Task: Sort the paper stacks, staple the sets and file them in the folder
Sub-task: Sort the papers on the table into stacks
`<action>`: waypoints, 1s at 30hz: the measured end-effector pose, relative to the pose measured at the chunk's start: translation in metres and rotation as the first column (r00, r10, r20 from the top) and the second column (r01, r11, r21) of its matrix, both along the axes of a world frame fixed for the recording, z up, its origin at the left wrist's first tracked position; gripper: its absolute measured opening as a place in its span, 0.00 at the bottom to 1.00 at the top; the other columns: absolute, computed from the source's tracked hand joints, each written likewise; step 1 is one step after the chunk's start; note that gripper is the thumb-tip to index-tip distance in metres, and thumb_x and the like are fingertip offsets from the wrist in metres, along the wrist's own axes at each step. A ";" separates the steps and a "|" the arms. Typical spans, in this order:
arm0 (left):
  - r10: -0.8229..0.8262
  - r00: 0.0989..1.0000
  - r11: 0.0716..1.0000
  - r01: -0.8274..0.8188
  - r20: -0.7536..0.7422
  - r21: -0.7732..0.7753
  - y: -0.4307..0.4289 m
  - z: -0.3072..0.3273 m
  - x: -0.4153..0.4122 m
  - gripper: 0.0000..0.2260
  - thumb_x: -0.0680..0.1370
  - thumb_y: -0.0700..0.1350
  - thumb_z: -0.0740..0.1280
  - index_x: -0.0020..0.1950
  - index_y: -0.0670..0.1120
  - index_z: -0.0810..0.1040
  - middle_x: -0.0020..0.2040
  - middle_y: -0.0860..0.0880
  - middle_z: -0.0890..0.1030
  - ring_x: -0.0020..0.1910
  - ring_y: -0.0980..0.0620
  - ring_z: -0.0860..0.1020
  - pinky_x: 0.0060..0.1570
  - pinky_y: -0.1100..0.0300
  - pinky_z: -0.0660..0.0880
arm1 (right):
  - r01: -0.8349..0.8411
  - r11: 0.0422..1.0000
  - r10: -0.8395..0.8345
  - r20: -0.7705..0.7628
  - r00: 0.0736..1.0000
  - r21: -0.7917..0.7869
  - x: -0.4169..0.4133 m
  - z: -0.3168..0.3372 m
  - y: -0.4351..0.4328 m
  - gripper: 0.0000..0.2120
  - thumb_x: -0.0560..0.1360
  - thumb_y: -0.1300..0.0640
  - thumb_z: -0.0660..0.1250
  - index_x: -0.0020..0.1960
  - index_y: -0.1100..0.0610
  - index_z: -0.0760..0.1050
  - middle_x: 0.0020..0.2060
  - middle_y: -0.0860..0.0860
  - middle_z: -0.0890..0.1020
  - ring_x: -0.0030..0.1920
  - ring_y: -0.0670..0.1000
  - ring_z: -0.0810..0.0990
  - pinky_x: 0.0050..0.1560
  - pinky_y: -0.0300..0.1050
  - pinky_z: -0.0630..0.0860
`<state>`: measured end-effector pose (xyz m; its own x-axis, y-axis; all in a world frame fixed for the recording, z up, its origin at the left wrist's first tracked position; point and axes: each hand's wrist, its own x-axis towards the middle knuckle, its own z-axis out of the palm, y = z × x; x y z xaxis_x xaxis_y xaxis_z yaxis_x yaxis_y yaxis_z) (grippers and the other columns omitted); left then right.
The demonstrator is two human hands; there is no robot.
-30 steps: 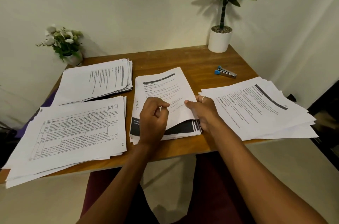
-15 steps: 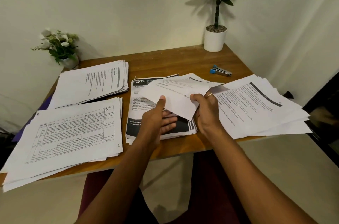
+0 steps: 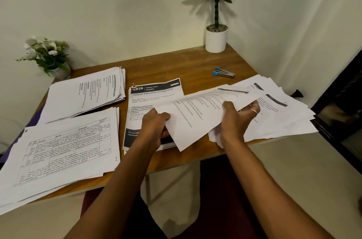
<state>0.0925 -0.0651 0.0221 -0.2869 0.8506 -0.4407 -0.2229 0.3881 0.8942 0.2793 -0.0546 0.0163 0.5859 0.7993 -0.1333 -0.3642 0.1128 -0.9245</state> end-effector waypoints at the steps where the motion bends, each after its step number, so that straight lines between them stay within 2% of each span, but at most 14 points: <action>1: -0.014 1.000 1.000 0.014 0.000 0.020 0.001 0.000 0.003 0.10 0.82 0.38 0.65 0.57 0.52 0.76 0.55 0.50 0.83 0.52 0.45 0.84 0.46 0.48 0.84 | 0.042 0.999 -0.042 0.039 0.998 0.008 0.003 0.001 0.001 0.36 0.75 0.68 0.71 0.75 0.50 0.58 0.67 0.51 0.75 0.55 0.44 0.81 0.42 0.33 0.79; 3: -0.039 0.999 0.997 0.039 -0.011 0.059 0.005 -0.001 0.011 0.12 0.82 0.37 0.66 0.61 0.52 0.77 0.56 0.51 0.83 0.52 0.47 0.84 0.44 0.49 0.84 | 0.129 0.991 -0.130 0.121 0.984 0.022 0.009 0.006 0.004 0.38 0.74 0.70 0.70 0.77 0.52 0.56 0.70 0.53 0.71 0.60 0.46 0.79 0.48 0.32 0.79; 5: -0.068 0.997 0.995 0.070 -0.020 0.074 0.010 -0.001 0.025 0.13 0.82 0.37 0.66 0.64 0.50 0.76 0.57 0.51 0.83 0.51 0.49 0.84 0.39 0.53 0.84 | 0.217 0.976 -0.219 0.244 0.945 0.034 0.018 0.011 0.006 0.42 0.73 0.68 0.69 0.79 0.53 0.53 0.76 0.54 0.63 0.71 0.53 0.71 0.64 0.45 0.77; 7: -0.121 0.993 0.991 0.122 -0.016 0.058 0.017 -0.006 0.042 0.15 0.82 0.37 0.66 0.67 0.49 0.75 0.59 0.49 0.83 0.52 0.48 0.85 0.42 0.51 0.85 | 0.296 0.951 -0.308 0.384 0.870 0.093 0.030 0.014 0.005 0.44 0.70 0.66 0.67 0.81 0.56 0.51 0.79 0.54 0.57 0.77 0.54 0.62 0.76 0.58 0.63; 10: -0.171 0.985 0.985 0.171 0.003 0.010 0.027 -0.013 0.068 0.18 0.82 0.39 0.67 0.71 0.49 0.73 0.63 0.48 0.82 0.55 0.46 0.84 0.50 0.43 0.83 | 0.348 0.916 -0.399 0.533 0.746 0.198 0.043 0.012 0.001 0.46 0.68 0.66 0.67 0.81 0.59 0.51 0.80 0.55 0.55 0.80 0.52 0.57 0.78 0.63 0.53; 14: -0.242 0.969 0.970 0.243 -0.045 0.010 0.038 -0.016 0.094 0.19 0.82 0.40 0.68 0.72 0.49 0.73 0.66 0.48 0.81 0.59 0.45 0.83 0.50 0.45 0.83 | 0.302 0.913 -0.407 0.665 0.627 0.274 0.053 0.002 -0.002 0.43 0.69 0.67 0.67 0.81 0.61 0.54 0.81 0.56 0.55 0.81 0.54 0.56 0.78 0.62 0.48; 18: -0.259 0.958 0.965 0.261 -0.121 0.001 0.040 -0.016 0.103 0.20 0.81 0.40 0.69 0.71 0.50 0.72 0.68 0.49 0.80 0.60 0.44 0.83 0.47 0.44 0.84 | 0.102 0.962 -0.260 0.732 0.630 0.255 0.049 -0.009 -0.003 0.34 0.72 0.66 0.68 0.76 0.53 0.64 0.78 0.52 0.63 0.79 0.52 0.60 0.78 0.58 0.53; 23: -0.276 0.944 0.959 0.284 -0.182 0.018 0.041 -0.008 0.091 0.15 0.79 0.40 0.70 0.64 0.48 0.72 0.65 0.45 0.81 0.52 0.43 0.85 0.43 0.46 0.85 | -0.125 0.992 0.108 0.764 0.636 -0.036 0.029 -0.024 0.006 0.22 0.76 0.61 0.71 0.67 0.47 0.73 0.70 0.47 0.74 0.72 0.49 0.70 0.73 0.61 0.68; 26: -0.268 0.916 0.953 0.297 -0.298 0.056 0.033 0.003 0.075 0.07 0.80 0.41 0.69 0.53 0.52 0.74 0.55 0.40 0.84 0.43 0.47 0.86 0.43 0.52 0.84 | -0.197 0.964 0.262 0.753 0.603 -0.177 0.020 -0.029 0.008 0.17 0.78 0.59 0.70 0.65 0.48 0.76 0.68 0.47 0.77 0.68 0.50 0.73 0.71 0.59 0.71; 27: -0.238 0.892 0.951 0.294 -0.384 0.094 0.030 0.004 0.067 0.05 0.80 0.43 0.68 0.54 0.52 0.77 0.54 0.40 0.85 0.42 0.48 0.85 0.44 0.53 0.84 | -0.202 0.961 0.273 0.758 0.592 -0.188 0.017 -0.030 0.008 0.16 0.78 0.59 0.71 0.64 0.48 0.77 0.67 0.47 0.78 0.68 0.50 0.74 0.71 0.59 0.71; 29: -0.140 0.805 0.946 0.280 -0.576 0.163 0.024 0.002 0.044 0.13 0.81 0.46 0.68 0.65 0.49 0.80 0.62 0.46 0.83 0.49 0.50 0.84 0.50 0.55 0.82 | -0.214 0.959 0.276 0.770 0.576 -0.184 0.009 -0.027 0.007 0.13 0.78 0.58 0.71 0.61 0.46 0.78 0.65 0.46 0.79 0.66 0.49 0.75 0.71 0.54 0.72; 30: -0.092 0.785 0.945 0.263 -0.613 0.194 0.023 -0.001 0.031 0.14 0.81 0.46 0.68 0.67 0.48 0.80 0.65 0.49 0.81 0.51 0.52 0.83 0.50 0.56 0.82 | -0.230 0.957 0.280 0.773 0.569 -0.176 0.005 -0.025 0.006 0.12 0.79 0.57 0.70 0.59 0.45 0.78 0.65 0.46 0.79 0.65 0.49 0.76 0.70 0.51 0.73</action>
<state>0.1234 -0.0426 0.0208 -0.2493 0.9684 0.0032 0.4291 0.1075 0.8969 0.2841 -0.0489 -0.0091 0.2547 0.9391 0.2308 0.4963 0.0779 -0.8646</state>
